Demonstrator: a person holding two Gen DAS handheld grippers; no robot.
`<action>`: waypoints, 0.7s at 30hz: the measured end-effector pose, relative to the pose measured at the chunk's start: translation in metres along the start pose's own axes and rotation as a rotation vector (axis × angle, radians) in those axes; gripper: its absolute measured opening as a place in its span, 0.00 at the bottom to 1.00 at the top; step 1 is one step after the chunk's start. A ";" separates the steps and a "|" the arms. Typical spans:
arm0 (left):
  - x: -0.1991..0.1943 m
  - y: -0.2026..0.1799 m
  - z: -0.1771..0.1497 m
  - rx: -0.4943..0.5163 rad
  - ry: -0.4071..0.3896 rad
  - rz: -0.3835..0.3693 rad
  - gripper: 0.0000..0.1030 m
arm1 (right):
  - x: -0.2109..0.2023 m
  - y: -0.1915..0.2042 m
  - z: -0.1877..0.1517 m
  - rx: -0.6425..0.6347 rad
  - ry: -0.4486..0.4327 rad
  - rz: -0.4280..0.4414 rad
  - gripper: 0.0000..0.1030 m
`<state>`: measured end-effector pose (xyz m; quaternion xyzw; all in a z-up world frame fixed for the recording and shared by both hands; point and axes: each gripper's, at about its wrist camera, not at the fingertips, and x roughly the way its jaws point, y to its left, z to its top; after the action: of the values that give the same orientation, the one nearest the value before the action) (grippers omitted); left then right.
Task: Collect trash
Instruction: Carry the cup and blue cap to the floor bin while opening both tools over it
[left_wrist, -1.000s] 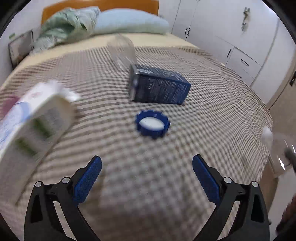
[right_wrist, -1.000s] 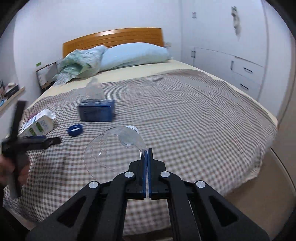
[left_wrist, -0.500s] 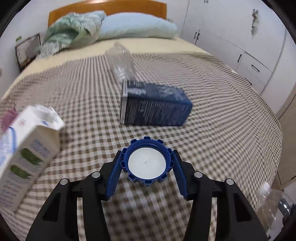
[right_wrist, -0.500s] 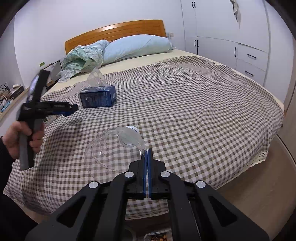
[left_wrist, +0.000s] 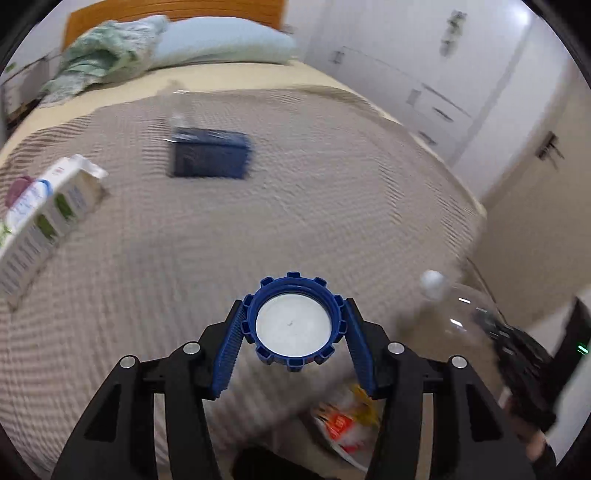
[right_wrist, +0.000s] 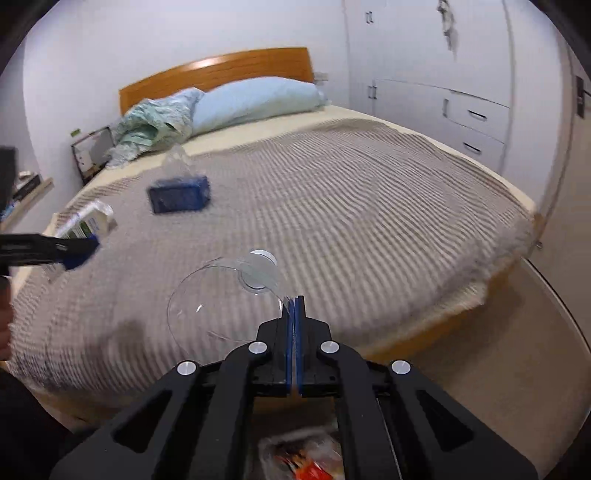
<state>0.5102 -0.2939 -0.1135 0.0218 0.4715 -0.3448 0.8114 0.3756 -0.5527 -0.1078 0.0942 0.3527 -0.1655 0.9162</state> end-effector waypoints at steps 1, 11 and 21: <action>-0.001 -0.013 -0.011 0.010 0.010 -0.022 0.49 | -0.003 -0.010 -0.011 0.007 0.020 -0.022 0.01; 0.084 -0.094 -0.107 0.041 0.347 -0.108 0.49 | 0.034 -0.092 -0.174 0.198 0.459 -0.117 0.01; 0.147 -0.141 -0.155 0.076 0.534 -0.095 0.49 | 0.122 -0.134 -0.288 0.455 0.839 -0.149 0.43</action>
<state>0.3587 -0.4245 -0.2730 0.1202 0.6558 -0.3821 0.6399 0.2338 -0.6230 -0.4096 0.3253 0.6526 -0.2514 0.6364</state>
